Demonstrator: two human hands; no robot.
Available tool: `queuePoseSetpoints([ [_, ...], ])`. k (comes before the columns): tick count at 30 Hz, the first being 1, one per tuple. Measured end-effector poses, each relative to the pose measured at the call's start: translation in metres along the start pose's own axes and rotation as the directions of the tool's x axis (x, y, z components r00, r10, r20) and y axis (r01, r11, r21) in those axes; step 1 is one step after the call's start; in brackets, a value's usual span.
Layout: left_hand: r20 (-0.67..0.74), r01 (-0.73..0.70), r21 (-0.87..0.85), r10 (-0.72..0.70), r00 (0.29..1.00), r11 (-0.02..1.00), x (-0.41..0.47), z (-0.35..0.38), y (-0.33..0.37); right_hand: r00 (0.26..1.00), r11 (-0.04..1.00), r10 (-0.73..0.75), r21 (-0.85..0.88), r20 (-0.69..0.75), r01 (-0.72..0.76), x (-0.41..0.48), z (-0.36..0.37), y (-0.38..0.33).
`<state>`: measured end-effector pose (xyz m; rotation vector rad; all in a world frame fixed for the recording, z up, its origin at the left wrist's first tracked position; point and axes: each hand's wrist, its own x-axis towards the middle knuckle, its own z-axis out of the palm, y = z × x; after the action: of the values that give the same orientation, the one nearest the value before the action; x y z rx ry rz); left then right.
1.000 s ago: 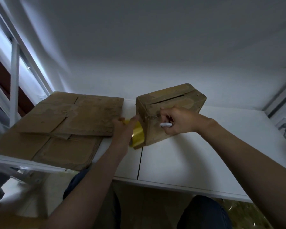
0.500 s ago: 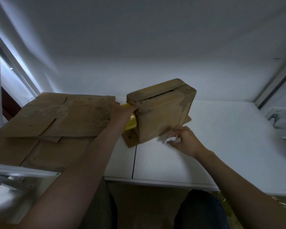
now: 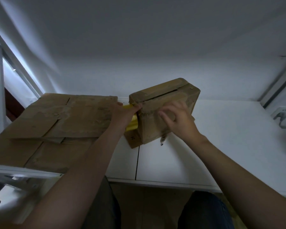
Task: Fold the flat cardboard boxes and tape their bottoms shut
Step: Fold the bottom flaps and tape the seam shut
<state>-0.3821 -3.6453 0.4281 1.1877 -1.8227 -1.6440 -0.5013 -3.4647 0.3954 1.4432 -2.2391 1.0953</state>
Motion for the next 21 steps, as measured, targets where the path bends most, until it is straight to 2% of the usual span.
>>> queuePoseSetpoints([
  [3, -0.006, 0.011, -0.006, -0.011, 1.0, 1.0, -0.001, -0.001, 0.0, 0.997, 0.995, -0.074, -0.06, 0.032, 0.076, 0.034, 0.001, -0.019],
  [8, -0.013, 0.022, 0.003, -0.022, 1.0, 1.0, 0.0, -0.002, 0.0, 0.962, 0.969, -0.135, -0.171, 0.239, 0.179, 0.061, 0.018, -0.013],
  [12, -0.007, 0.028, 0.012, -0.028, 1.0, 1.0, 0.003, -0.002, -0.001, 0.966, 0.968, -0.212, -0.101, 0.15, 0.229, 0.061, 0.027, 0.004],
  [16, 0.0, 0.025, 0.02, -0.025, 1.0, 0.999, 0.004, -0.002, -0.002, 0.941, 0.931, -0.324, -0.144, 0.1, 0.336, 0.056, 0.031, 0.02],
  [21, -0.001, 0.029, 0.029, -0.029, 1.0, 0.999, 0.004, -0.002, -0.003, 0.943, 0.925, -0.304, -0.194, 0.136, 0.326, 0.044, 0.033, 0.022],
])
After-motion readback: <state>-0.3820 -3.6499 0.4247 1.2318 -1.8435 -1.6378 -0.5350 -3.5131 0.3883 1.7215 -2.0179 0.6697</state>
